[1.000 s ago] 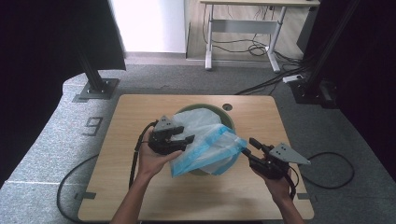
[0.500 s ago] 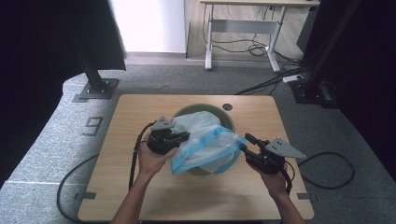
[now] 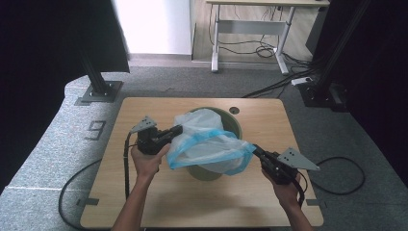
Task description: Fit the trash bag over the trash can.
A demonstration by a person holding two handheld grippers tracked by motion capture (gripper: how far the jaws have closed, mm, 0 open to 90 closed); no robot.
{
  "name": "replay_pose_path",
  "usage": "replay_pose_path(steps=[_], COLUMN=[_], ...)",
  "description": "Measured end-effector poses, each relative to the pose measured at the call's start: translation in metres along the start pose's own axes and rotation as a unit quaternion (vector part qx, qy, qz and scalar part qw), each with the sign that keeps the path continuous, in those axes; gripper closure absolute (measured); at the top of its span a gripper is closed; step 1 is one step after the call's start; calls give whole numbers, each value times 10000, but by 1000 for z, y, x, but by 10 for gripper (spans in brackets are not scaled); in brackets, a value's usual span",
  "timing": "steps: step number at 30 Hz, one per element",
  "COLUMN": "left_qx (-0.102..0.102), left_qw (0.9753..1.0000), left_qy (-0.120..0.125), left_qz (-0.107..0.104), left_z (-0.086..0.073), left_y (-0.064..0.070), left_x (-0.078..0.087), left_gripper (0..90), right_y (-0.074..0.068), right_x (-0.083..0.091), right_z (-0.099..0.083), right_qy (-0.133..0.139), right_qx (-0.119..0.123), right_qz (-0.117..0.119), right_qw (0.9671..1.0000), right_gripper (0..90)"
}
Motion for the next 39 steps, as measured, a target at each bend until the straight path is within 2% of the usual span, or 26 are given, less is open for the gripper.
replay_pose_path(steps=[2,6,11,15,18,22,32,33,35,39], left_qx=[13,22,103,326,392,391,436,441,439,410], left_qw=[10000,9998,9995,9989,9987,9988,9989,9989,9989,9990], left_qy=[91,188,280,330,299,264,77,83,89,77], left_qz=[31,64,94,67,81,123,123,125,121,128], left_z=[0,-3,-15,-24,-27,-31,-43,-43,-43,-43], left_y=[-1,-3,-8,-18,-23,-26,-32,-32,-32,-33], left_x=[4,13,24,25,23,22,16,15,14,15], left_gripper=[898,898,898,898,898,898,898,898,898,898], right_y=[-1,-5,-17,-20,-20,-22,-34,-32,-24,0], right_x=[4,16,23,20,14,7,1,2,6,19], right_z=[-4,-15,-35,-47,-53,-61,-69,-68,-63,-59], right_qy=[-11,37,-53,-168,-248,-358,-558,-573,-543,-388], right_qx=[116,131,204,224,124,86,200,181,4,-361], right_qz=[-51,-50,148,260,409,509,810,803,705,471], right_qw=[9999,9999,9997,9993,9988,9980,9950,9950,9960,9975], right_gripper=[888,888,888,888,889,889,888,885,784,737])
Point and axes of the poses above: each handheld gripper's, and its own axes: x roughly backward along the jaws, z roughly out of its top, y roughly to its right, the point moved 7 cm from there along -x, roughly forward along the jaws, and after that the axes turned 7 degrees about -y, right-handed, at the moved point
